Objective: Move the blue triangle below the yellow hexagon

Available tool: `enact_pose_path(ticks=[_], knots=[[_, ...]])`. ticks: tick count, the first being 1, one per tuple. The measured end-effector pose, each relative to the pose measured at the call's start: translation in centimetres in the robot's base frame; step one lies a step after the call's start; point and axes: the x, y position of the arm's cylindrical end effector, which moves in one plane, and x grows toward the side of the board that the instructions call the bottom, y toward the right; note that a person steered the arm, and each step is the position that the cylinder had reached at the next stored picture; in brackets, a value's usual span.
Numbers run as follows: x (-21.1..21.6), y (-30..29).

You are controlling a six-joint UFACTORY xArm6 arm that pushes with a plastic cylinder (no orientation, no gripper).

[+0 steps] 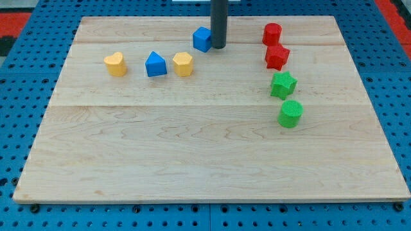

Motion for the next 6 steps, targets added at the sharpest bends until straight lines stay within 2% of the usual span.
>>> enact_pose_path(ticks=[1,3,4,5,6], knots=[[-1.5,1.5],[-1.7,-3.1],[-2.0,-3.4],[-6.8,-4.3],[-8.3,-7.5]])
